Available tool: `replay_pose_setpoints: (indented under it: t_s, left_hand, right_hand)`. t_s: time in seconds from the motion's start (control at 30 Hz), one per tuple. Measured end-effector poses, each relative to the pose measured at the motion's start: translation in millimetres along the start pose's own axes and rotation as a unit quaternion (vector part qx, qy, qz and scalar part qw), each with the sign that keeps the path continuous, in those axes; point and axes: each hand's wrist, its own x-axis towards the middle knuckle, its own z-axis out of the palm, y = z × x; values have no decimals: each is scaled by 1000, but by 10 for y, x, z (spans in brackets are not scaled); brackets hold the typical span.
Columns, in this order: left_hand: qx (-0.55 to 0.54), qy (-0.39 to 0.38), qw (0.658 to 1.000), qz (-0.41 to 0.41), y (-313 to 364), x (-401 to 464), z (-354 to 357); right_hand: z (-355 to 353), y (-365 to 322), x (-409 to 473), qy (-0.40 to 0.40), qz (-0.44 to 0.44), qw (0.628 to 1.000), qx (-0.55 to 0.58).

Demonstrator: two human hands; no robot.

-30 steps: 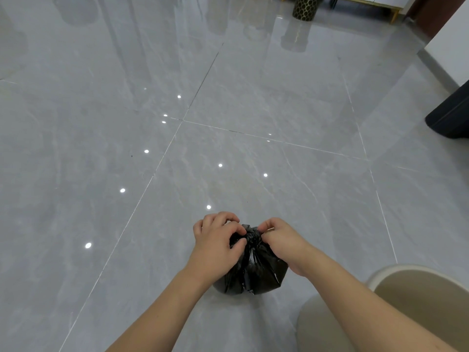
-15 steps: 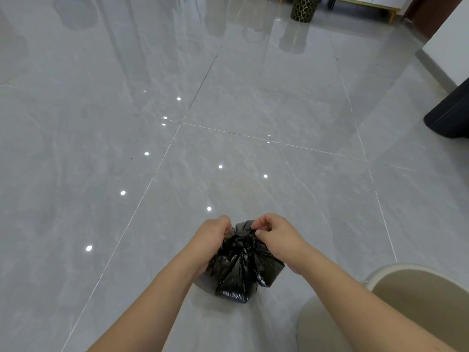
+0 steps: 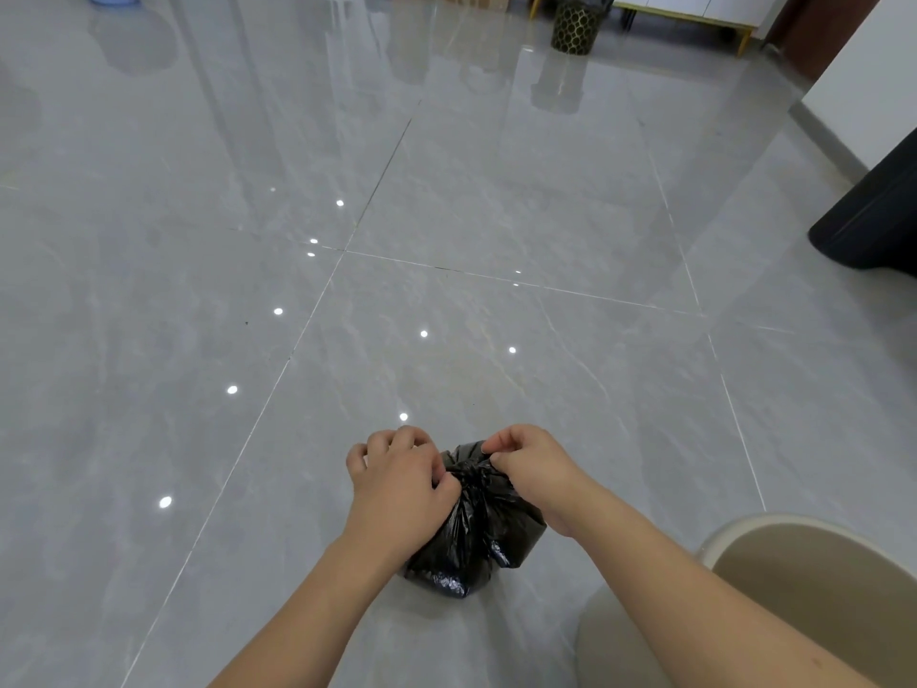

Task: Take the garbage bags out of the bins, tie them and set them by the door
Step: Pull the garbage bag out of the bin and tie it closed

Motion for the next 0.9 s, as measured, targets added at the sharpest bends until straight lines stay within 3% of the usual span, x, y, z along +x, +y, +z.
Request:
replay_pose_setpoints:
  t_s: [0.17,0.37,0.5,0.63,0.77,0.9]
  left_hand:
    - [-114,-3,990,-78,160,31,-131]
    - [-362,-73,911,-180,168,99,-223]
    - [-407,-149,877,-207,147,110,-230]
    - [-358,-135,902,-200,42,97,-160]
    - [-159,-93,967,-176,-140,-3,-93]
    - [-132,-60,977,-154,-175,-54,10]
  right_hand:
    - [36,-3,18,23,-31,999,-18]
    - [32,-13,32,45,-33,998,-32]
    - [37,-16,24,57,-47,996,-58]
    - [-10,-18,27,78,-107,981,-144]
    - [-123,10,49,70,-131,944,-293]
    - [-90,61,62,45,-120,936,-328]
